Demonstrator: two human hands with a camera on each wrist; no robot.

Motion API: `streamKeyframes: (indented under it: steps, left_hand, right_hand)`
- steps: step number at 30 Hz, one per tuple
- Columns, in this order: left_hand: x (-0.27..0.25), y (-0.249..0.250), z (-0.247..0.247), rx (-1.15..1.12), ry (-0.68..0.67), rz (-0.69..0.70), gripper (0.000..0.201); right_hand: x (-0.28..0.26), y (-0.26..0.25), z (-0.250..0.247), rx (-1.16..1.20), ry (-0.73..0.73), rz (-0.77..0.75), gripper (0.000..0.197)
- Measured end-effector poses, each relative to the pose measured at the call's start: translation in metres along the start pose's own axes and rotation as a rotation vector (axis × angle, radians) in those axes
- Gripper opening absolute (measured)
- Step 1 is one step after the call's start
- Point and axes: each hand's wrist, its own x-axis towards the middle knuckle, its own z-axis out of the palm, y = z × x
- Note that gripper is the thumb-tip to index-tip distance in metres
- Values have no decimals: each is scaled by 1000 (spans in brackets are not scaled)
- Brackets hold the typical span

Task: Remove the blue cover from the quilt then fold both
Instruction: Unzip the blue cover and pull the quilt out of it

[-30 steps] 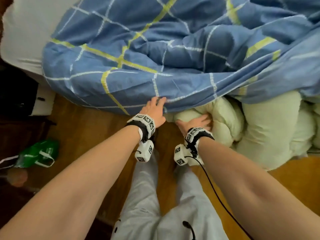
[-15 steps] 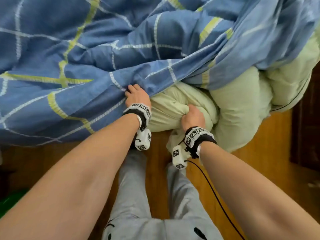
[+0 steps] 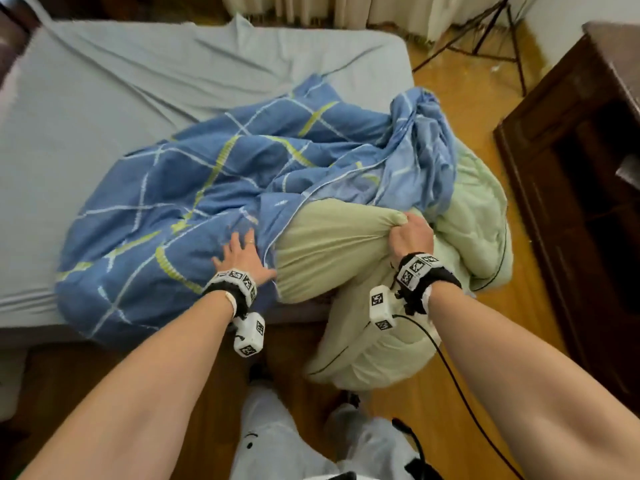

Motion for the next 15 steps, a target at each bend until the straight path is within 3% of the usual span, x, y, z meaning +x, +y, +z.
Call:
streamKeyframes:
  steps: [2,4,7,10,13,14,15]
  left_hand:
    - [-24,15,3,-73,5,-114,121]
    - [-40,31,7,-262,10,-308,117]
    - [-31,45,9,-443,-139,-422,109]
    - [-12,41,11,-330,-194,-220,100]
    - [2,35,18,-171,-95,-29,127]
    - [7,35,17,-115,-40,4,127]
    - [17,35,15,-90,18,24,114]
  right_hand:
    - [4,-26,-19,28,24,-89,42]
    - [5,-52,-31,62,28,-202,50]
    - [8,-80,-32,109,25,-283,36]
    - [20,-94,-23,148,39,-262,37]
    - [38,-104,-13,163,72,-233,38]
    - [43,-108,-8,151,67,-229,37]
    - [46,-113,-5,142,60,-230,37]
